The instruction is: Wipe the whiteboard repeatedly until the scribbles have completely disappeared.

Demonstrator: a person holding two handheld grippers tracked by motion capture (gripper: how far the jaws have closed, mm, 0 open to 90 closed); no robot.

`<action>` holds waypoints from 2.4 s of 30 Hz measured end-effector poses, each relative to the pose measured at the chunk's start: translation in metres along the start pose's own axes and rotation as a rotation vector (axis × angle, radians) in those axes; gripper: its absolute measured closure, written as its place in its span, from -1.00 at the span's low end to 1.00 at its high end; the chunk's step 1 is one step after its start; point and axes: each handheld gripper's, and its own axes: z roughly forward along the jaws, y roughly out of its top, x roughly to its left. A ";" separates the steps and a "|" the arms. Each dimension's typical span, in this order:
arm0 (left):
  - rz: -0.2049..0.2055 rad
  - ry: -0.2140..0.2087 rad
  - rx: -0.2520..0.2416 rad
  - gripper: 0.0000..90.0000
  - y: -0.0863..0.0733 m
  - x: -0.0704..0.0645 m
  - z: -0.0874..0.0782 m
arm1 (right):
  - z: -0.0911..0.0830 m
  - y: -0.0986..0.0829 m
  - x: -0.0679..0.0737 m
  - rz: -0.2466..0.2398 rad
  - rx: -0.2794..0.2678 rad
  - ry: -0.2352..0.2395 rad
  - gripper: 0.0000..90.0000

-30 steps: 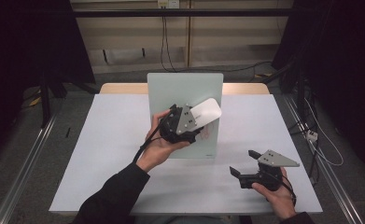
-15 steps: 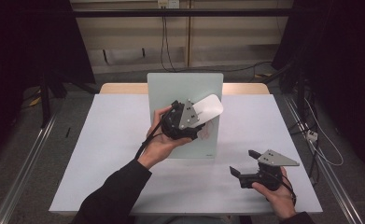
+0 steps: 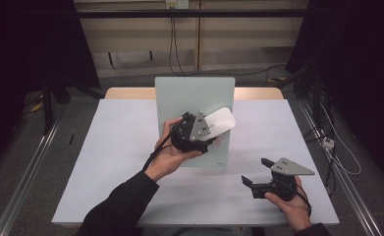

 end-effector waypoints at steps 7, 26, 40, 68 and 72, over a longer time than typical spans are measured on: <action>-0.035 0.042 -0.038 -0.31 0.013 0.019 -0.010 | 0.000 0.000 -0.001 -0.001 -0.002 -0.002 -0.89; -0.012 -0.003 -0.007 -0.31 -0.005 0.003 -0.003 | 0.000 0.000 0.000 0.000 0.000 0.002 -0.89; -0.026 0.028 -0.035 -0.31 0.015 0.024 -0.011 | 0.000 0.000 0.000 -0.001 0.000 0.003 -0.89; 0.047 -0.065 0.059 -0.31 -0.017 -0.017 0.008 | 0.000 0.000 0.001 -0.006 0.000 0.002 -0.89; 0.043 -0.072 0.065 -0.31 -0.017 -0.015 0.008 | 0.000 0.000 0.001 -0.005 0.000 0.002 -0.89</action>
